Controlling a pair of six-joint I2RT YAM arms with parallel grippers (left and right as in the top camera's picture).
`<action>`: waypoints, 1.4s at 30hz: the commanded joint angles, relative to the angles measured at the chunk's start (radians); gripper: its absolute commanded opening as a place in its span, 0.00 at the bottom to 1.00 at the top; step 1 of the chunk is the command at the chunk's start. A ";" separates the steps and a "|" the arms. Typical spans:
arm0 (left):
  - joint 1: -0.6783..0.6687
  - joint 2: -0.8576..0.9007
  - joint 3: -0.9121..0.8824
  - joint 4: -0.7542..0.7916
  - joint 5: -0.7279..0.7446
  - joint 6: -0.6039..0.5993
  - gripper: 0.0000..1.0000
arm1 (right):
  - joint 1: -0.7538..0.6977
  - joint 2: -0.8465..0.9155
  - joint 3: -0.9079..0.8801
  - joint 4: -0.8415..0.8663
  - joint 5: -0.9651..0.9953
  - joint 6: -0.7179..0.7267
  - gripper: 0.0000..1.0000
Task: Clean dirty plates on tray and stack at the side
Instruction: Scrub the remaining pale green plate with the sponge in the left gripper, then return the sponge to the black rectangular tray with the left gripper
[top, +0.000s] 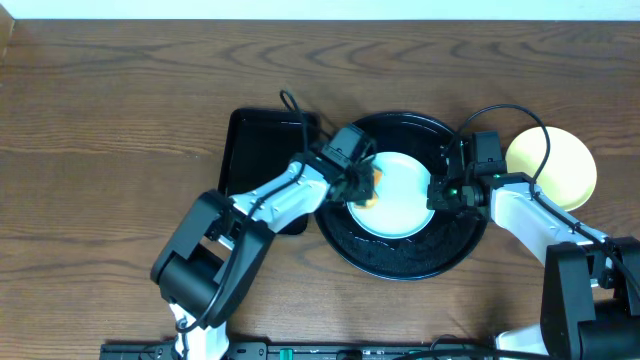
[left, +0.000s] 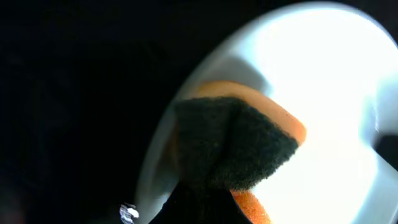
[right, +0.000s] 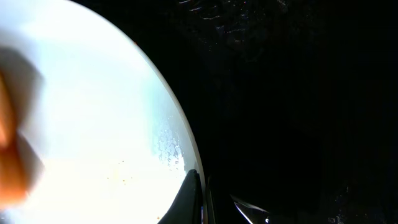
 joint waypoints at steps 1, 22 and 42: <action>0.053 -0.030 -0.017 0.037 -0.145 0.094 0.07 | 0.015 -0.005 -0.009 -0.014 0.013 0.008 0.01; 0.179 -0.306 -0.029 -0.188 -0.227 0.094 0.07 | 0.015 -0.029 -0.008 0.016 0.015 0.000 0.01; 0.513 -0.069 -0.047 -0.127 0.258 0.396 0.07 | 0.015 -0.394 0.007 0.011 0.362 -0.198 0.01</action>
